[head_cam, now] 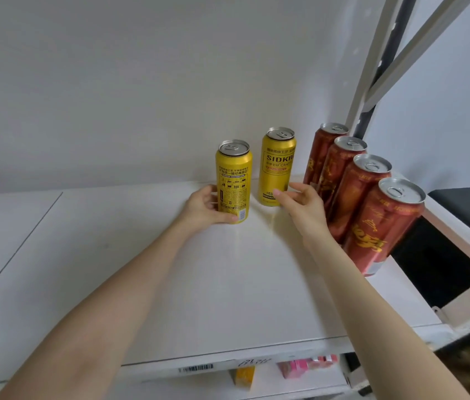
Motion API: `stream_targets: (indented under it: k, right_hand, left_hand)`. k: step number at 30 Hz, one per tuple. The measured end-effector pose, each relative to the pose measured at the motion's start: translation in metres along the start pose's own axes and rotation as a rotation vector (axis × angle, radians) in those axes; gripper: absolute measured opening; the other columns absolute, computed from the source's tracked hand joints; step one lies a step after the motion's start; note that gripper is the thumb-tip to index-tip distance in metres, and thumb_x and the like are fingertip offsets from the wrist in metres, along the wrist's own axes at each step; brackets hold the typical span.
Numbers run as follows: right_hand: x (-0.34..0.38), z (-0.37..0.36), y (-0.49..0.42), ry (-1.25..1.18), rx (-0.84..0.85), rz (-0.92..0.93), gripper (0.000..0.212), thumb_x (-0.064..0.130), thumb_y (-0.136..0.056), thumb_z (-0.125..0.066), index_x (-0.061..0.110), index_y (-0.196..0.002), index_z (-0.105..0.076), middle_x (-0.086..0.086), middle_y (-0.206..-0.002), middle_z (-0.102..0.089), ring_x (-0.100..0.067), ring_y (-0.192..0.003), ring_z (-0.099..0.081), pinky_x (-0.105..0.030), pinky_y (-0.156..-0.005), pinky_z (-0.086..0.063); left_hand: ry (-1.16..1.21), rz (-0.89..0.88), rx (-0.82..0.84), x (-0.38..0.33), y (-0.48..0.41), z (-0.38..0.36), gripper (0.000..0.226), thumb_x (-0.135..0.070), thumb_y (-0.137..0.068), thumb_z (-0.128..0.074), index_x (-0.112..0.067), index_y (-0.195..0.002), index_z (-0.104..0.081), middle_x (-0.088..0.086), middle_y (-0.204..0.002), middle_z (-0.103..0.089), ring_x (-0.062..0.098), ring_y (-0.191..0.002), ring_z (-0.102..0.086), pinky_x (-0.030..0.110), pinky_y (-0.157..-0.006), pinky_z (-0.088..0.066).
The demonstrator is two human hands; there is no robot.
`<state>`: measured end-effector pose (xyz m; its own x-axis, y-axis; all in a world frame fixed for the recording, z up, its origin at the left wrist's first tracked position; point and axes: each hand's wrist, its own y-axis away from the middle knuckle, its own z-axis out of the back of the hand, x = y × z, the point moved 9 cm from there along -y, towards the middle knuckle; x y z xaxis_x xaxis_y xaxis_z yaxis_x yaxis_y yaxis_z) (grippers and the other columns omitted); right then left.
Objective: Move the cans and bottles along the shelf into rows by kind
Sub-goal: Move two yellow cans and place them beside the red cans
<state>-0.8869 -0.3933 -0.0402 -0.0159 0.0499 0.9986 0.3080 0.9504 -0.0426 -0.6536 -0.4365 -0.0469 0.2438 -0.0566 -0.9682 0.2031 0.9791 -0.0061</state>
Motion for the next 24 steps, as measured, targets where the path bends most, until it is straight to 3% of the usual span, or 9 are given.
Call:
stream_targets:
  k: [7,10,15,19,24]
  right_hand:
    - [0.011,-0.022,0.023,0.034,0.143,0.036,0.057,0.024,-0.077,-0.084,0.012,-0.126,-0.058,-0.009,-0.116,-0.067,-0.009,-0.098,-0.067,-0.014,-0.075,-0.05]
    - [0.021,-0.024,0.033,-0.005,0.186,0.074,0.046,0.018,-0.08,-0.081,0.017,-0.121,-0.061,-0.003,-0.109,-0.069,0.001,-0.091,-0.069,-0.012,-0.072,-0.051]
    - [0.024,-0.007,0.042,-0.056,0.199,0.076,0.043,0.014,-0.085,-0.076,0.011,-0.125,-0.061,-0.013,-0.122,-0.068,-0.02,-0.11,-0.067,-0.032,-0.093,-0.054]
    - [0.02,0.014,0.041,-0.081,0.166,0.086,0.034,0.016,-0.087,-0.073,0.017,-0.12,-0.063,-0.011,-0.122,-0.067,-0.018,-0.111,-0.066,-0.041,-0.099,-0.053]
    - [0.017,0.024,0.03,-0.087,0.125,0.117,0.039,0.017,-0.091,-0.069,0.01,-0.128,-0.058,-0.012,-0.128,-0.064,-0.023,-0.122,-0.059,-0.046,-0.106,-0.047]
  left_hand:
    - [-0.004,0.01,0.071,-0.003,0.02,-0.026,0.074,0.004,-0.06,-0.089,-0.006,-0.125,-0.054,0.016,-0.115,-0.069,0.028,-0.104,-0.07,0.039,-0.093,-0.056]
    - [0.018,0.011,0.091,-0.007,0.028,-0.042,0.072,0.006,-0.061,-0.088,-0.004,-0.124,-0.054,0.018,-0.114,-0.069,0.031,-0.104,-0.069,0.041,-0.094,-0.056]
    - [0.046,0.017,0.118,-0.013,0.035,-0.069,0.07,0.01,-0.062,-0.086,-0.001,-0.123,-0.054,0.019,-0.113,-0.068,0.033,-0.105,-0.068,0.044,-0.095,-0.055]
    - [0.062,-0.006,0.129,-0.019,0.032,-0.089,0.068,0.01,-0.062,-0.087,-0.001,-0.122,-0.056,0.021,-0.115,-0.068,0.033,-0.105,-0.068,0.042,-0.094,-0.055]
    - [0.075,-0.03,0.139,-0.028,0.024,-0.104,0.065,0.011,-0.063,-0.085,-0.003,-0.12,-0.059,0.018,-0.116,-0.069,0.026,-0.101,-0.07,0.034,-0.09,-0.056]
